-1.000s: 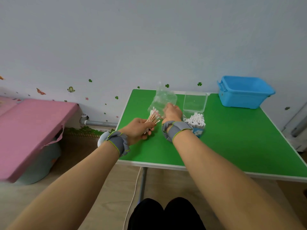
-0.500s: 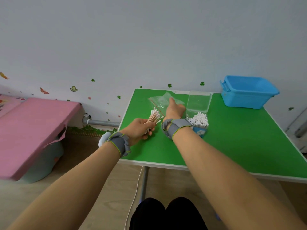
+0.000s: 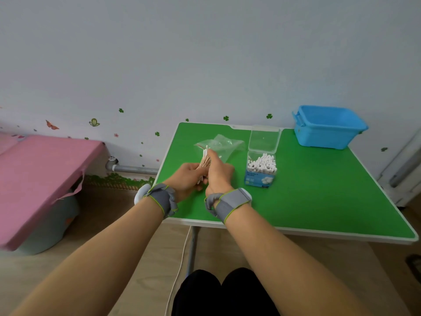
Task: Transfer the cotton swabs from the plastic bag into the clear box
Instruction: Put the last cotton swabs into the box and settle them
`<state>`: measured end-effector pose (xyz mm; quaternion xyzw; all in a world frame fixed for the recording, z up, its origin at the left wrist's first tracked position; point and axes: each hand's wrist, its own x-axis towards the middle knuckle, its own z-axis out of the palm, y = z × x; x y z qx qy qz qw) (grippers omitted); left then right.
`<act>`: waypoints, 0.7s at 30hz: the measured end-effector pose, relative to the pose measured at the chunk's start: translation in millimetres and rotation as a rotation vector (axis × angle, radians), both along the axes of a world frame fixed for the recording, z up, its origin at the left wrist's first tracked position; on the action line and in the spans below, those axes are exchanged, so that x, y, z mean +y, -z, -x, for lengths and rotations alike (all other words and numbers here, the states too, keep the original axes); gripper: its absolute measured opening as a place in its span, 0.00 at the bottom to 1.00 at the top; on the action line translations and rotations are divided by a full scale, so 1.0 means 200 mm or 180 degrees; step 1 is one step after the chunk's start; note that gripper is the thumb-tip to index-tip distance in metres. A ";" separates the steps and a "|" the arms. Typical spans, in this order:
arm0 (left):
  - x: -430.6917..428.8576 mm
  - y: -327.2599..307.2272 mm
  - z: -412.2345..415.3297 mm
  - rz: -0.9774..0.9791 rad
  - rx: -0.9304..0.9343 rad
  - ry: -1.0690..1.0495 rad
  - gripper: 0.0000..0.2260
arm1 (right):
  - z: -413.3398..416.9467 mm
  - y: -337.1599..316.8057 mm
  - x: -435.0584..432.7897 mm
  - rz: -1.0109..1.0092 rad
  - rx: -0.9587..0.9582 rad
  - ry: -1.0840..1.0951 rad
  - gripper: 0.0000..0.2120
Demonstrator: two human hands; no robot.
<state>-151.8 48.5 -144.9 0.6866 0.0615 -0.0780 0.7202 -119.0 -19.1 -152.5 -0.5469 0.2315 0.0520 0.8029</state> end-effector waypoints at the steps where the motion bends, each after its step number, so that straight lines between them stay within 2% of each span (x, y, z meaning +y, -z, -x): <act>1: -0.01 0.00 0.00 0.0025 -0.0028 -0.0005 0.08 | 0.01 0.00 0.00 -0.0048 0.0034 -0.0097 0.32; 3: -0.02 0.01 0.01 -0.0019 -0.0085 -0.0011 0.15 | 0.03 0.00 -0.01 -0.0150 0.0047 -0.0237 0.32; 5: -0.03 0.01 0.01 -0.0158 -0.0136 0.0007 0.17 | 0.03 0.00 -0.01 -0.0232 0.0009 -0.0273 0.28; 8: -0.06 0.00 0.01 -0.0305 -0.0243 -0.0074 0.15 | 0.02 -0.01 -0.02 -0.0202 -0.0029 -0.0460 0.16; 11: -0.08 0.00 0.02 -0.0276 -0.0335 -0.0138 0.07 | -0.01 -0.01 -0.04 -0.0199 -0.0015 -0.0607 0.12; 13: -0.08 -0.01 0.03 -0.0284 -0.0387 -0.0078 0.10 | -0.04 -0.01 -0.05 -0.0090 0.0008 -0.0604 0.08; 17: -0.11 -0.01 0.02 -0.0369 -0.0418 -0.0043 0.16 | -0.07 -0.02 -0.08 -0.0155 0.0000 -0.0567 0.10; 21: -0.12 -0.01 0.00 -0.0857 -0.0394 -0.0190 0.11 | -0.09 -0.03 -0.09 -0.0280 -0.0002 -0.0542 0.12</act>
